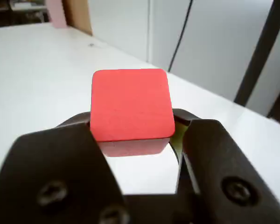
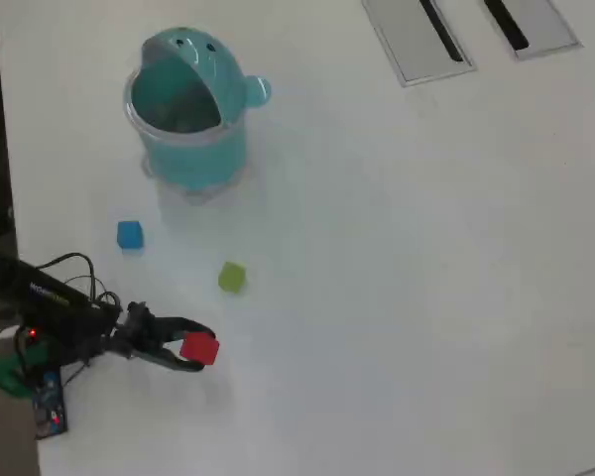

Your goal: Grasp RGB lego blocks and put them in the bin one by one.

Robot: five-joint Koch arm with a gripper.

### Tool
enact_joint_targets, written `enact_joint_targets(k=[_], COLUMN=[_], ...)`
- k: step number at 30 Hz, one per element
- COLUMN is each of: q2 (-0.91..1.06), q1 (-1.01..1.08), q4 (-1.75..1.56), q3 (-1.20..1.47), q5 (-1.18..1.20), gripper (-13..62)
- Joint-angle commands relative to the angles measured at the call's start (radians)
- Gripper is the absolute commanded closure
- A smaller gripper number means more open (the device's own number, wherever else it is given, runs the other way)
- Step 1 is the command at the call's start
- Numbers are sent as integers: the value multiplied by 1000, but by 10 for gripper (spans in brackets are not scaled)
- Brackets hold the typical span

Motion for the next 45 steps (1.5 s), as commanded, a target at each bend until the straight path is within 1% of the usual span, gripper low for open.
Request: enact_joint_targets(k=[1,8,14,20,25,28,31,40,45], q2=[41,133,153,153,153,153,153,153,153], q1=[-28,-118,-196,-250,-319,-380,-423,-647,-853], q4=[-35,-11,-20,-160,-206,-232,-276,-341,-331], q3=[-37,-26,-18,46,52,74,89,60,18], q5=[-35,-54,-164,-291,-327,-106,-8,2,5], gripper=[377,377,376,374,371,371,372,372,373])
